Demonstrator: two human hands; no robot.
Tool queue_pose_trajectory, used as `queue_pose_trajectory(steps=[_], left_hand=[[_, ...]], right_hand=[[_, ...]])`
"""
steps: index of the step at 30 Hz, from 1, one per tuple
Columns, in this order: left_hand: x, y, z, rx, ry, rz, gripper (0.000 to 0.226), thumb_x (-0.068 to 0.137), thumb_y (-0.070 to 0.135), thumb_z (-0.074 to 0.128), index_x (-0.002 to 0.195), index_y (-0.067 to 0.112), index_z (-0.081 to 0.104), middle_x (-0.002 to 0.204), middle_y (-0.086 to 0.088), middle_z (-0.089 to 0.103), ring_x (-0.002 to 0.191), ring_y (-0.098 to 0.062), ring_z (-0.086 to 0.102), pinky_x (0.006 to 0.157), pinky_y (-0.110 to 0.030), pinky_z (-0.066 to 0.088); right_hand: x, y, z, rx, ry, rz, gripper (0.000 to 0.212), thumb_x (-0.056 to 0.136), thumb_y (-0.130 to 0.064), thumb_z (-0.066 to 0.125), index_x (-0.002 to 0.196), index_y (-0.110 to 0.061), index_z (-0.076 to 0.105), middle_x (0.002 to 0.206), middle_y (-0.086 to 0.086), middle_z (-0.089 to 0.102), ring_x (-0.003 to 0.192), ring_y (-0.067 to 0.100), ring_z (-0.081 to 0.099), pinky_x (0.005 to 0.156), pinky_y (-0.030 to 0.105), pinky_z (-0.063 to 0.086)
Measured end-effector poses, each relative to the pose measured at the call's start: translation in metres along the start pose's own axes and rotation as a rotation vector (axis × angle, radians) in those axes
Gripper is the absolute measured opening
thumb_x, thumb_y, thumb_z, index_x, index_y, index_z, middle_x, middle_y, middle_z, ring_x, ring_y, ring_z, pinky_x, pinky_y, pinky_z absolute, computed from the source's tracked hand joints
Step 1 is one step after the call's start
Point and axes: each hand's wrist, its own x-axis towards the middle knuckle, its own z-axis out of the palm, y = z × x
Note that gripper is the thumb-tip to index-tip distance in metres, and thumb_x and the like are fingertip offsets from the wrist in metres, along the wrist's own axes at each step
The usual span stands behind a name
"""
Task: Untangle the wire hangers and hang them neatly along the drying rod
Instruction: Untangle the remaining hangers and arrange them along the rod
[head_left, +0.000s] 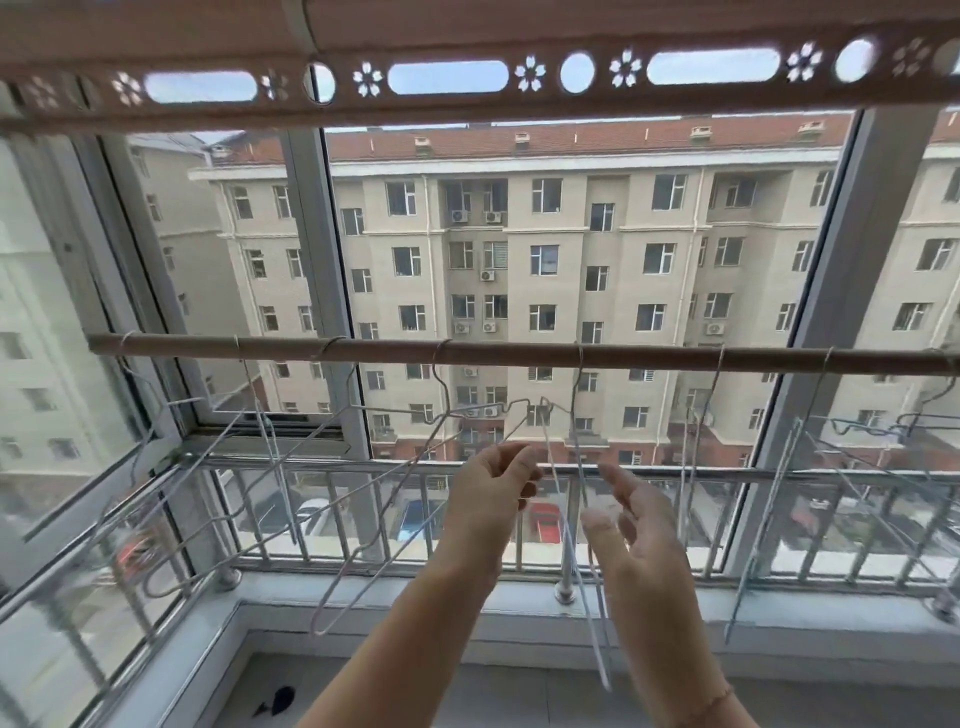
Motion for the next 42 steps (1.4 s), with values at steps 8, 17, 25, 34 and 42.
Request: queue_pose_trajectory(steps=[8, 17, 25, 34, 42], left_hand=[[-0.030, 0.028, -0.062, 0.022, 0.196, 0.249, 0.012, 0.089, 0.019, 0.059, 0.093, 0.015, 0.070, 0.069, 0.004, 0.070, 0.064, -0.003, 0.063, 0.061, -0.010, 0.050], [-0.036, 0.032, -0.145, 0.150, 0.429, 0.299, 0.023, 0.094, 0.014, 0.052, 0.113, 0.016, 0.065, 0.104, 0.000, 0.070, 0.102, -0.015, 0.063, 0.096, -0.032, 0.048], [-0.013, 0.039, -0.241, 0.100, 0.441, 0.335, 0.027, 0.092, 0.005, 0.051, 0.091, 0.026, 0.068, 0.085, 0.006, 0.071, 0.077, -0.005, 0.064, 0.068, -0.016, 0.050], [0.016, 0.015, -0.278, 0.240, 0.104, 0.025, 0.013, 0.092, 0.017, 0.056, 0.101, 0.021, 0.065, 0.099, 0.000, 0.069, 0.095, -0.014, 0.062, 0.084, -0.026, 0.048], [0.028, 0.001, -0.261, 0.039, -0.110, -0.251, 0.019, 0.090, 0.017, 0.058, 0.104, 0.010, 0.069, 0.091, -0.007, 0.074, 0.084, -0.015, 0.066, 0.066, -0.024, 0.044]], right_hand=[[-0.016, -0.033, 0.034, 0.158, -0.288, -0.088, 0.038, 0.088, -0.006, 0.055, 0.111, -0.036, 0.053, 0.117, -0.009, 0.059, 0.110, -0.002, 0.056, 0.096, 0.021, 0.045], [-0.030, -0.040, 0.118, 0.420, -0.542, 0.180, 0.033, 0.090, -0.006, 0.051, 0.118, -0.022, 0.056, 0.117, -0.003, 0.063, 0.110, 0.001, 0.058, 0.090, 0.017, 0.048], [-0.004, -0.031, 0.206, 0.485, -0.310, 0.376, 0.041, 0.088, 0.001, 0.046, 0.127, -0.013, 0.051, 0.120, 0.000, 0.056, 0.112, 0.013, 0.051, 0.102, 0.032, 0.039], [-0.015, -0.012, 0.252, 0.469, -0.121, 0.513, 0.024, 0.090, 0.003, 0.044, 0.104, -0.011, 0.057, 0.095, 0.006, 0.060, 0.083, 0.016, 0.057, 0.072, 0.031, 0.049], [-0.017, -0.014, 0.259, 0.395, -0.178, 0.476, 0.020, 0.090, -0.005, 0.050, 0.094, -0.011, 0.068, 0.074, -0.002, 0.070, 0.062, 0.001, 0.063, 0.058, 0.013, 0.049]])
